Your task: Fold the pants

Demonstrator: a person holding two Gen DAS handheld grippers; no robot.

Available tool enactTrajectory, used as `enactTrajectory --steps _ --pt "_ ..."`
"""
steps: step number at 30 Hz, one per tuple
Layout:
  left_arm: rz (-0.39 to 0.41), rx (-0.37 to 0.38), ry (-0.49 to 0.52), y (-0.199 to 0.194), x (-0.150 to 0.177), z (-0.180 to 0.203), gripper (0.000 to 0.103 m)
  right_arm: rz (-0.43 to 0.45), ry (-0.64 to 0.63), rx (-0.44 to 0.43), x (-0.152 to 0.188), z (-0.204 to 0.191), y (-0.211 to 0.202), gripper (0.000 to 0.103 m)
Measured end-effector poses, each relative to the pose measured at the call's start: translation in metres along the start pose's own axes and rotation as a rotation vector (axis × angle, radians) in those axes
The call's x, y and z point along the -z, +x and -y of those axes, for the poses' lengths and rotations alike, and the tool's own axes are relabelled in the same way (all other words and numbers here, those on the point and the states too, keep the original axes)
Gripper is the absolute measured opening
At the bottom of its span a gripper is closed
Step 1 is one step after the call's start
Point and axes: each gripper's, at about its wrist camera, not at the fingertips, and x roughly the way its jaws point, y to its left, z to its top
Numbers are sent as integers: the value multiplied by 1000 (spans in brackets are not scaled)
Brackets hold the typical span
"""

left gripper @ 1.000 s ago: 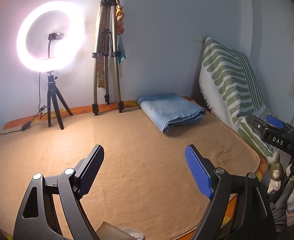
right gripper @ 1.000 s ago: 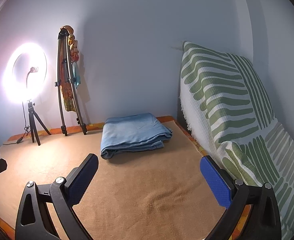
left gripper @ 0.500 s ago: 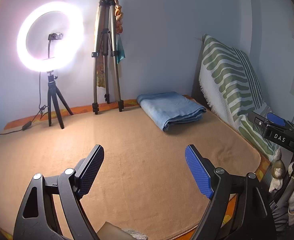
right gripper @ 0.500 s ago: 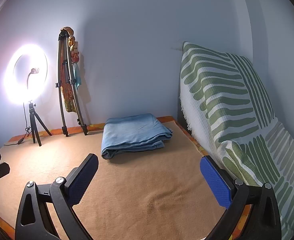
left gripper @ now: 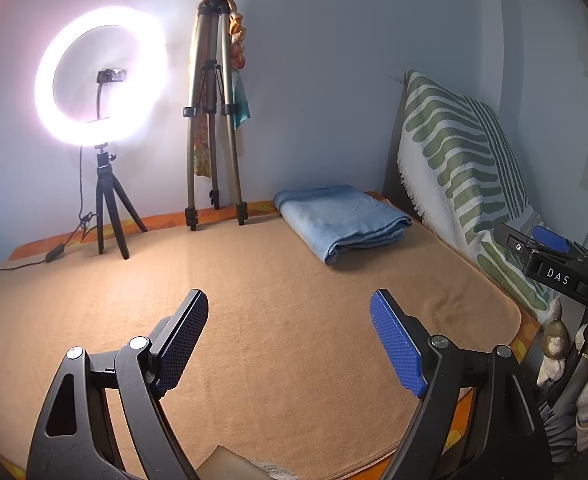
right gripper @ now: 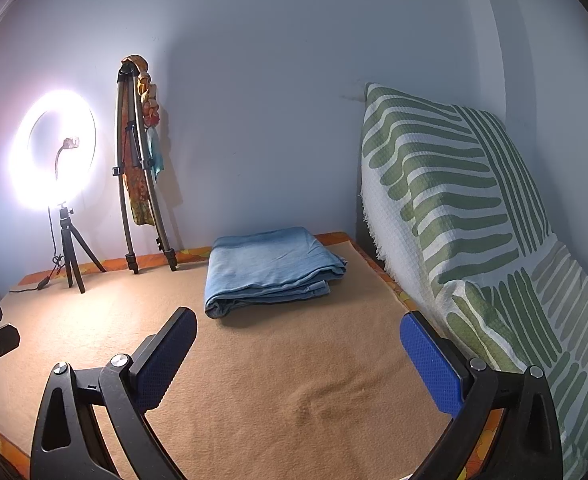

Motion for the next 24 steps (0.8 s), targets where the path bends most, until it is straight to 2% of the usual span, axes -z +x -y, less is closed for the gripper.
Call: enactTrajectory --steps 24 --pt "23 -27 8 -2 4 2 83 -5 -3 -10 2 -4 0 103"
